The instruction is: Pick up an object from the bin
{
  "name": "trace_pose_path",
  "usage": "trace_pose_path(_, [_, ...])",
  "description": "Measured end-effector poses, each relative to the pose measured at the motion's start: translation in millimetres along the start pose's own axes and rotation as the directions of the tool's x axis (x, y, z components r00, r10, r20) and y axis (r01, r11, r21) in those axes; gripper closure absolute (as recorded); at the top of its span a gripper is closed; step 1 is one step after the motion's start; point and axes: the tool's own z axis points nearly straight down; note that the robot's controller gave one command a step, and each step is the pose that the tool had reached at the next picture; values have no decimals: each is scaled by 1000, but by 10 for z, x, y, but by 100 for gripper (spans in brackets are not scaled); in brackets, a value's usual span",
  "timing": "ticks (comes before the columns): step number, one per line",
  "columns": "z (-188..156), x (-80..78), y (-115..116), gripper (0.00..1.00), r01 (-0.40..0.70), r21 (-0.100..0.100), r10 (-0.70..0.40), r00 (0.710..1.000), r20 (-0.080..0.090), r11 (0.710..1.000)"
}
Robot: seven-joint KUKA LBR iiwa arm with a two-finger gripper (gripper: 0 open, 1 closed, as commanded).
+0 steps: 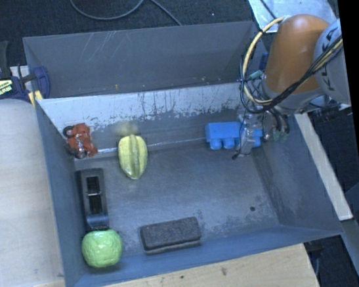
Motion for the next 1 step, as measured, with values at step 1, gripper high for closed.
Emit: trace_pose_path(1, [-70, 3, -1, 100, 0, 0, 0, 1000, -1, 1000])
